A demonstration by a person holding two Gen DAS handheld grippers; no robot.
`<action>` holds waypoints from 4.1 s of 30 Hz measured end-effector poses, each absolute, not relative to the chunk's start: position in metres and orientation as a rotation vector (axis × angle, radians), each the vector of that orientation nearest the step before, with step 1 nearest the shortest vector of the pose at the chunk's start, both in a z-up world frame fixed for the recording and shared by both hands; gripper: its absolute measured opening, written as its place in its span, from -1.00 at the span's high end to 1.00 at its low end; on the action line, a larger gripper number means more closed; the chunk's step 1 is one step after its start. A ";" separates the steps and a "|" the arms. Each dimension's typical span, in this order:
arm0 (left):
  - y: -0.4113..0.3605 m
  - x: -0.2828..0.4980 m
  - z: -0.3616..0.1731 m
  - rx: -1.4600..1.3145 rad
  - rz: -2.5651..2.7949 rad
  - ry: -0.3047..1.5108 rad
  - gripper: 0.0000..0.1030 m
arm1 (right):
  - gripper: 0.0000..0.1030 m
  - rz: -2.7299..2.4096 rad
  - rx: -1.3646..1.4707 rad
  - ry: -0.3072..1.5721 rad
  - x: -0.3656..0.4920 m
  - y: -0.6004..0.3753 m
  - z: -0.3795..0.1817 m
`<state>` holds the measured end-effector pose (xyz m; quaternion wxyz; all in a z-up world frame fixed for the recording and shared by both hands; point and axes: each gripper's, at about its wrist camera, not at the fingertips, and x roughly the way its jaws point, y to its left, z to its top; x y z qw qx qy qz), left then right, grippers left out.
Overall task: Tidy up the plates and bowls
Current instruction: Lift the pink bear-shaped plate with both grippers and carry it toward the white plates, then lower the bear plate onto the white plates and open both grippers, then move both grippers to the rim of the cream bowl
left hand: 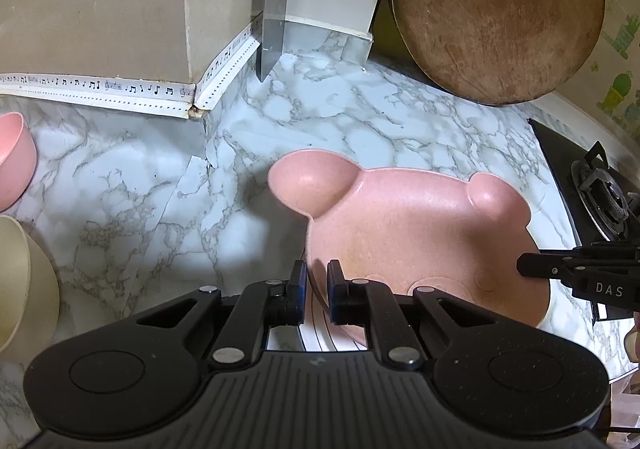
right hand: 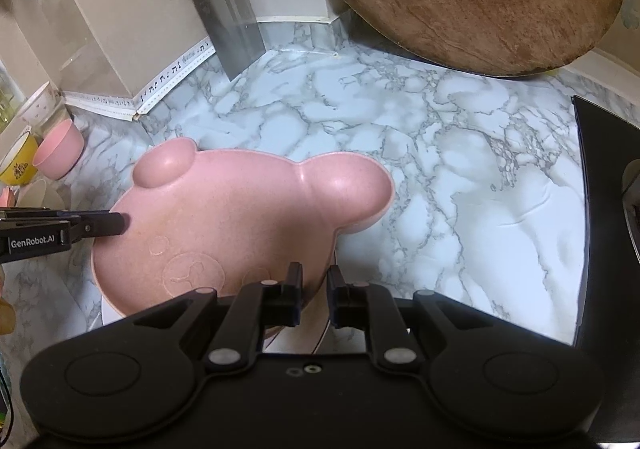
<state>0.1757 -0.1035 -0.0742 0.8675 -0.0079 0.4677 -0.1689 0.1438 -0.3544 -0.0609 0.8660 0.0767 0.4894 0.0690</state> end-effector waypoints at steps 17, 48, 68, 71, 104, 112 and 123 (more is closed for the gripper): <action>-0.102 0.170 -0.084 -0.002 -0.346 0.995 0.81 | 0.72 0.121 0.066 1.020 0.145 -0.346 -0.066; -0.071 0.130 -0.048 -0.020 -0.317 0.863 0.75 | 0.67 0.161 0.052 0.907 0.117 -0.319 -0.025; 0.007 0.087 -0.028 -0.072 -0.175 0.755 -0.47 | -0.91 0.301 -0.036 0.783 0.108 -0.246 0.006; 0.025 0.083 -0.026 -0.095 -0.143 0.741 -0.48 | -0.95 0.335 -0.032 0.769 0.112 -0.232 0.011; 0.153 0.144 -0.057 -0.136 0.133 0.785 -0.49 | -0.98 0.551 -0.074 0.870 0.203 -0.046 -0.027; 0.161 0.158 -0.074 -0.149 0.126 0.837 -0.49 | -0.77 0.568 -0.107 0.928 0.215 -0.029 -0.042; 0.160 0.165 -0.083 -0.185 0.086 0.879 -0.26 | -0.04 0.588 -0.054 1.012 0.223 -0.023 -0.064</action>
